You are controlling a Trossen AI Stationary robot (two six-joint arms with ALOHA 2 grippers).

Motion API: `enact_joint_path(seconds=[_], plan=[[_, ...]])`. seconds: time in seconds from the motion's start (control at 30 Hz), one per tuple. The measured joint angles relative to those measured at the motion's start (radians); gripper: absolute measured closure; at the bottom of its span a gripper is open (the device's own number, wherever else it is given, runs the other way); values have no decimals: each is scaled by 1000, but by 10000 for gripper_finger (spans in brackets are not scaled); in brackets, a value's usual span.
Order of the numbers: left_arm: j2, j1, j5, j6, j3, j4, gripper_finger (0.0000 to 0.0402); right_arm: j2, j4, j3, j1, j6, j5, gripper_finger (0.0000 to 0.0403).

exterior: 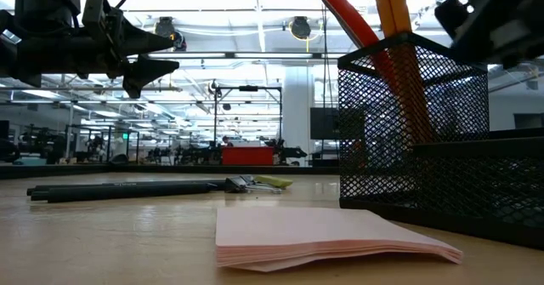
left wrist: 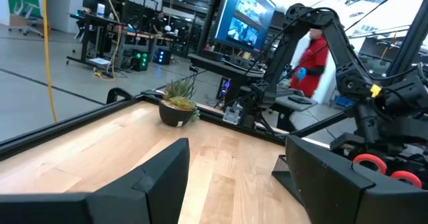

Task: Pick and place office supplies into organizer
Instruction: Put the black binder clip into the black desk organizer, then put the yellow eraser into the black desk organizer

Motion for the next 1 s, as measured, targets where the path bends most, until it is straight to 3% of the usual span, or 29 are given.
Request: enact_joint_path(seconds=[0.43,0.63,0.77,1.0], plan=[[0,0,0,0,0,0,149,0,-44,0,-17,46,30,185],[0,0,0,0,0,0,149,0,-16,0,-15,82,15,183],[0,0,0,0,0,0,149,0,62,0,-15,77,-65,191],[0,0,0,0,0,0,149,0,292,0,-15,-84,-132,199]])
